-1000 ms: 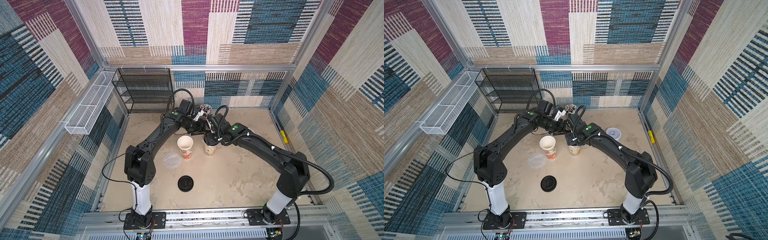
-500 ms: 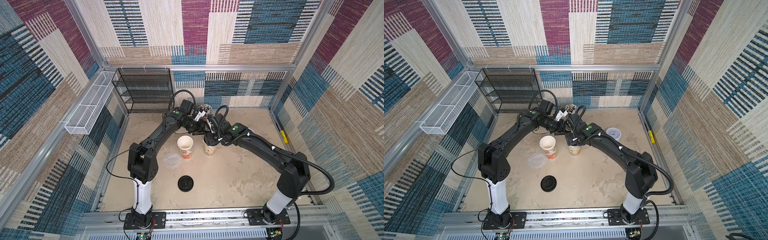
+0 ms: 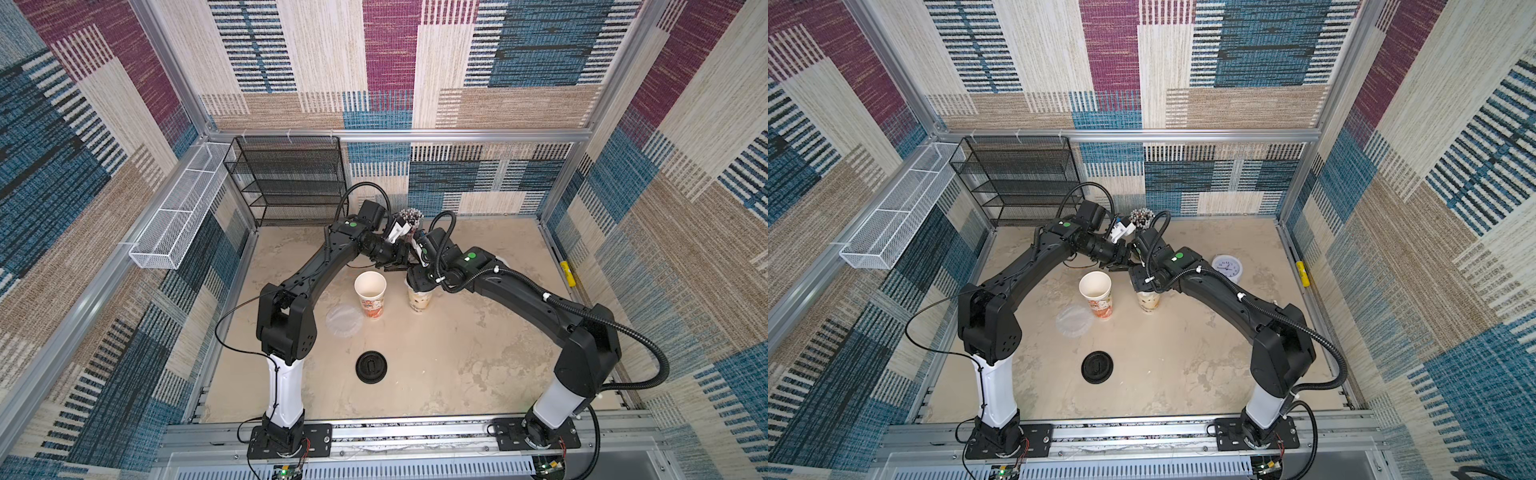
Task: Put the leak-proof paper on the milk tea cups
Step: Secure the cup lid on the cup.
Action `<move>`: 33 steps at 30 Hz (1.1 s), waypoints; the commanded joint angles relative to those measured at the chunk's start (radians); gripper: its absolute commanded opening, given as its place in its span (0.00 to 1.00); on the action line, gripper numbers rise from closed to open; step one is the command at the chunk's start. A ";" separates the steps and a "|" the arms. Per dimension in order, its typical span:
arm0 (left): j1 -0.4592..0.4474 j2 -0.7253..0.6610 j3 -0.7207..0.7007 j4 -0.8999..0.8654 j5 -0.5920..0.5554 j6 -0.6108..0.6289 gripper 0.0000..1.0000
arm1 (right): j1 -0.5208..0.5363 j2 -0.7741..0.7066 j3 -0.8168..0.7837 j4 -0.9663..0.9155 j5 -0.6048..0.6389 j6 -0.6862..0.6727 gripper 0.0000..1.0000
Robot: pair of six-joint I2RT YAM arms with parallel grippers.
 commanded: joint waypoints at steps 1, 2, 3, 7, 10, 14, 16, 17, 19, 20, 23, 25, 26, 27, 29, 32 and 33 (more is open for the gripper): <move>-0.001 -0.003 0.009 -0.104 -0.023 -0.009 0.60 | 0.001 0.023 -0.041 -0.244 -0.113 0.057 0.76; 0.000 0.002 0.013 -0.108 -0.017 -0.006 0.61 | 0.001 0.023 -0.044 -0.242 -0.113 0.054 0.76; 0.001 0.007 0.015 -0.117 -0.017 -0.001 0.61 | 0.001 0.025 -0.044 -0.242 -0.113 0.052 0.77; 0.001 0.016 0.009 -0.141 -0.007 0.021 0.63 | 0.000 0.023 -0.045 -0.243 -0.110 0.049 0.77; 0.001 0.022 -0.007 -0.148 0.019 0.035 0.66 | 0.001 0.020 -0.045 -0.242 -0.113 0.047 0.77; 0.000 0.036 -0.022 -0.152 0.046 0.041 0.66 | 0.001 0.019 -0.041 -0.243 -0.109 0.048 0.78; -0.001 0.044 -0.023 -0.156 0.045 0.046 0.64 | 0.000 0.019 -0.031 -0.246 -0.106 0.047 0.78; -0.001 0.050 -0.022 -0.165 0.041 0.051 0.62 | 0.001 0.019 -0.023 -0.249 -0.102 0.047 0.78; -0.002 0.062 -0.022 -0.178 0.035 0.061 0.60 | 0.001 0.019 -0.007 -0.254 -0.094 0.047 0.78; -0.002 0.066 -0.023 -0.186 0.029 0.065 0.59 | 0.001 0.019 0.002 -0.255 -0.088 0.047 0.78; -0.002 0.070 -0.033 -0.199 0.016 0.077 0.58 | 0.001 0.014 0.026 -0.262 -0.073 0.048 0.79; -0.002 0.069 -0.040 -0.205 0.008 0.081 0.58 | 0.001 0.007 0.036 -0.257 -0.063 0.050 0.80; -0.002 0.070 -0.041 -0.207 0.003 0.081 0.58 | 0.001 0.005 0.040 -0.253 -0.060 0.049 0.81; -0.002 0.073 -0.042 -0.210 -0.001 0.083 0.58 | 0.001 0.000 0.044 -0.249 -0.058 0.047 0.81; -0.002 0.080 -0.036 -0.216 -0.010 0.084 0.58 | 0.001 -0.004 0.060 -0.245 -0.055 0.044 0.82; -0.002 0.098 -0.013 -0.234 -0.024 0.090 0.58 | 0.001 0.000 0.103 -0.249 -0.045 0.036 0.83; -0.001 0.103 -0.006 -0.239 -0.029 0.091 0.58 | 0.001 0.002 0.107 -0.251 -0.042 0.034 0.84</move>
